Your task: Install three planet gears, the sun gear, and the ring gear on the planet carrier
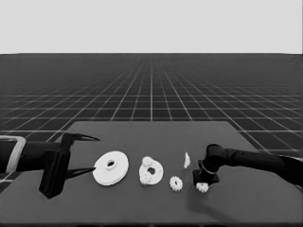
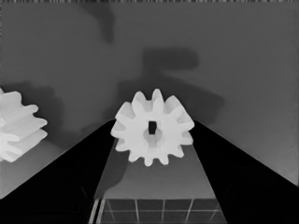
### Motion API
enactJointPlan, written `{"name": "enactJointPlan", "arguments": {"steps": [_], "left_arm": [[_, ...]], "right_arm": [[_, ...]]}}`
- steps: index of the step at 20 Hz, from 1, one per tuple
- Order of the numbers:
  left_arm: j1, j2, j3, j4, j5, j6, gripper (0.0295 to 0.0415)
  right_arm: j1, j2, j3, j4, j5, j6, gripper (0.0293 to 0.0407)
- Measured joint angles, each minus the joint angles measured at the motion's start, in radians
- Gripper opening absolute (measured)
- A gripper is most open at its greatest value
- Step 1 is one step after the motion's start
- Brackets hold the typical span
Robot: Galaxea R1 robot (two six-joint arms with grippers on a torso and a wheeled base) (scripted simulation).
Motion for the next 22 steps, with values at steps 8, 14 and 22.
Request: {"name": "enactJointPlan", "arguments": {"steps": [8,14,22], "left_arm": [[0.0,0.0,0.0,0.0,0.0,0.0,0.0385],[0.0,0.0,0.0,0.0,0.0,0.0,0.0385],[0.0,0.0,0.0,0.0,0.0,0.0,0.0385]], "right_arm": [[0.226,-0.054,0.137,0.206,-0.101,0.055,0.0312],[0.259,0.491,-0.262,0.232,-0.138,0.202,0.0312],[0.157,0.587,-0.434,0.137,-0.101,0.129,0.0312]]}}
